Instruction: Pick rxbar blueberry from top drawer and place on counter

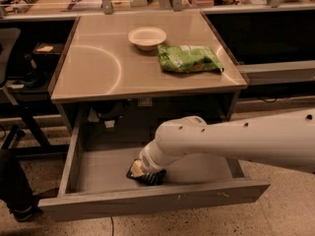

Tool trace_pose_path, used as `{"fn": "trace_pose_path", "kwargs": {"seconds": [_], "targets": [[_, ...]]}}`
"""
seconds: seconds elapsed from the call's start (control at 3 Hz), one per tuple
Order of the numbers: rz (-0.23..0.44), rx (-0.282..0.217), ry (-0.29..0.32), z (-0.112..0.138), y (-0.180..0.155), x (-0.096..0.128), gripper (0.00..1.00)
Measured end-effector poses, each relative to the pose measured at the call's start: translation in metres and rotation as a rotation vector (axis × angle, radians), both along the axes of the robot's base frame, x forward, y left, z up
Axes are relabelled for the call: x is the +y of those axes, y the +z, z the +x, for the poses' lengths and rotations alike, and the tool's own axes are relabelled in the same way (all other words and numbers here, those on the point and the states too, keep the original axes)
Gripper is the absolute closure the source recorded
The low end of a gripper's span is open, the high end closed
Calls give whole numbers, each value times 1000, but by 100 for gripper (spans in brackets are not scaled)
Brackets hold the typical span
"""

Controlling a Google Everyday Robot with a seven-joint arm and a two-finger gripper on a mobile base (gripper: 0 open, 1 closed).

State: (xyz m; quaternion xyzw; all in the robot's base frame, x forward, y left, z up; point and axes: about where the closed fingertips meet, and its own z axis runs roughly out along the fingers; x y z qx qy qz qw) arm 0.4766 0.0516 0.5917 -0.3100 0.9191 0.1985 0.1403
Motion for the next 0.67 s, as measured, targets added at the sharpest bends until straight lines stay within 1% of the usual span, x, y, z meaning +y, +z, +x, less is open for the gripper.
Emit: {"fn": "trace_pose_path", "kwargs": {"seconds": [0.33, 0.67], "targets": [[0, 0, 0, 0, 0, 0, 89], [0, 0, 0, 0, 0, 0, 100]]}}
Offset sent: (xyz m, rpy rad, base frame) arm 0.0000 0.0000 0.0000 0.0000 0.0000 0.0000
